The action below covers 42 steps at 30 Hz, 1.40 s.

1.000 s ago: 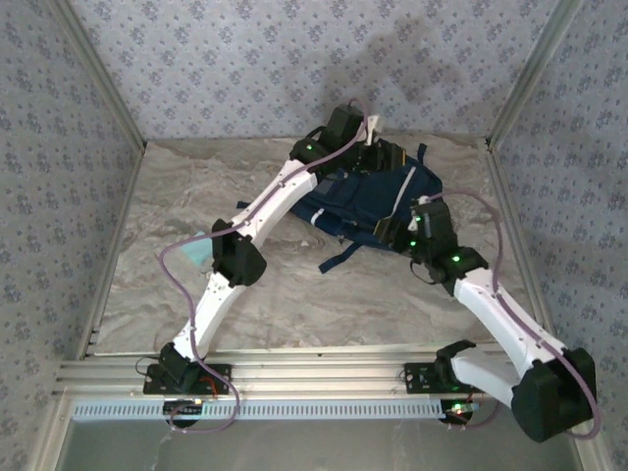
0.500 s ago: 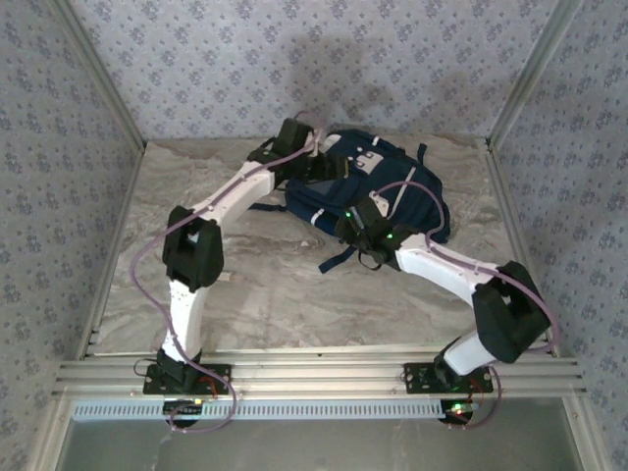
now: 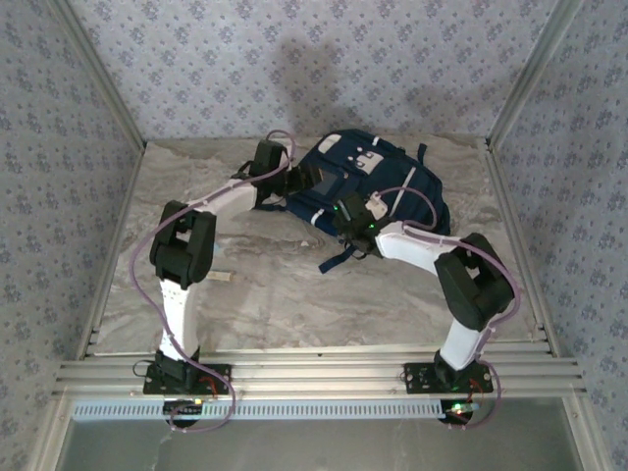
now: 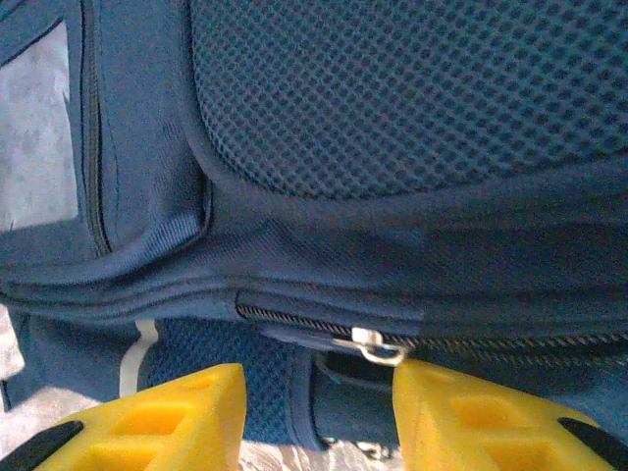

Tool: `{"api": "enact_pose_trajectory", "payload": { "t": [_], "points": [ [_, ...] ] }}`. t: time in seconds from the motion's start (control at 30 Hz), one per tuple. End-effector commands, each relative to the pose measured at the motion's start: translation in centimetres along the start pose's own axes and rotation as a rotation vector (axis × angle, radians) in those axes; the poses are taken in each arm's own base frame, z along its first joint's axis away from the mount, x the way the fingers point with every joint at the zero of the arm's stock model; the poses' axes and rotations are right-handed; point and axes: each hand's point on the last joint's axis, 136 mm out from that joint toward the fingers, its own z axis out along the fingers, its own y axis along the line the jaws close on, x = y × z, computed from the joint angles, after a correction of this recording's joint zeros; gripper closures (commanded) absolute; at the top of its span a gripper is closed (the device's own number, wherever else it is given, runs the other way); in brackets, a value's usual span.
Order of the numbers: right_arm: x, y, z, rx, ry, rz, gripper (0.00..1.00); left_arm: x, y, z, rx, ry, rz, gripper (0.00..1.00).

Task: Pack the student bag

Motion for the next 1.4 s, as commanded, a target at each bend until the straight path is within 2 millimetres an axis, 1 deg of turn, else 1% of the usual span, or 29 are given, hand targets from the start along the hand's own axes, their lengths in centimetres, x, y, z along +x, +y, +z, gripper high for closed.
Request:
{"api": "enact_pose_trajectory", "payload": {
  "t": [0.0, 0.07, 0.17, 0.23, 0.3, 0.4, 0.43, 0.47, 0.5, 0.57, 0.6, 0.67, 0.77, 0.9, 0.97, 1.0, 1.1, 1.23, 1.37],
  "points": [
    [-2.5, 1.8, 0.5, -0.008, -0.105, 0.078, 0.56, -0.2, 0.2, 0.8, 0.056, -0.016, -0.014, 0.33],
    [-2.9, 1.5, 0.9, 0.017, -0.134, 0.084, 0.57, 0.3, 1.0, 1.2, 0.056, -0.005, -0.029, 0.35],
    [-3.6, 0.1, 1.6, 0.075, -0.18, 0.099, 0.59, 1.0, 2.0, 1.5, 0.046, 0.006, -0.042, 0.36],
    [-3.4, -1.2, 2.3, 0.12, -0.181, 0.101, 0.59, 1.1, 2.3, 1.5, 0.048, 0.01, -0.047, 0.37],
    [-3.1, -2.0, 2.7, 0.146, -0.182, 0.112, 0.59, 1.1, 2.4, 1.6, 0.047, 0.01, -0.049, 0.37],
    [-2.9, -2.2, 2.8, 0.157, -0.206, 0.124, 0.57, 0.9, 2.3, 1.7, 0.048, 0.009, -0.051, 0.37],
    [-2.5, -2.4, 2.8, 0.169, -0.208, 0.112, 0.55, 0.8, 2.3, 1.7, 0.048, 0.007, -0.051, 0.37],
    [-2.7, -1.3, 2.4, 0.159, -0.225, 0.102, 0.52, 0.7, 2.3, 1.7, 0.046, 0.008, -0.053, 0.37],
    [-2.6, -1.1, 2.1, 0.171, -0.245, 0.082, 0.5, 0.6, 2.3, 1.7, 0.044, 0.007, -0.053, 0.37],
    [-2.3, -1.4, 1.8, 0.194, -0.281, 0.067, 0.49, 0.6, 2.5, 1.8, 0.04, 0.01, -0.058, 0.37],
    [-2.2, -1.7, 1.9, 0.202, -0.287, 0.075, 0.49, 0.6, 2.6, 1.9, 0.038, 0.013, -0.061, 0.37],
    [-2.4, -2.1, 2.5, 0.201, -0.29, 0.091, 0.54, 0.6, 2.8, 1.8, 0.035, 0.014, -0.067, 0.37],
    [-2.7, -2.5, 2.9, 0.195, -0.295, 0.104, 0.66, 0.5, 3.3, 1.7, 0.029, 0.013, -0.072, 0.37],
    [-3.3, -1.9, 2.4, 0.175, -0.298, 0.083, 0.81, 0.3, 3.7, 1.7, 0.024, 0.009, -0.08, 0.37],
    [-3.5, -1.0, 2.2, 0.141, -0.276, 0.071, 0.88, 0.1, 3.8, 1.7, 0.024, 0.005, -0.083, 0.37],
    [-2.8, -2.1, 2.4, 0.156, -0.243, 0.055, 0.92, 0.0, 3.9, 1.8, 0.024, 0.003, -0.083, 0.37],
    [-2.2, -2.1, 2.1, 0.124, -0.178, 0.03, 0.99, -0.4, 4.2, 2.3, 0.018, 0.004, -0.084, 0.37],
    [-1.6, -1.8, 1.2, 0.073, -0.097, -0.034, 1.0, -1.0, 4.9, 2.7, 0.009, 0.001, -0.087, 0.38],
    [-1.8, -1.7, 0.4, 0.032, -0.014, -0.094, 1.0, -1.6, 5.4, 2.8, 0.001, -0.002, -0.089, 0.38]
  ]
}}
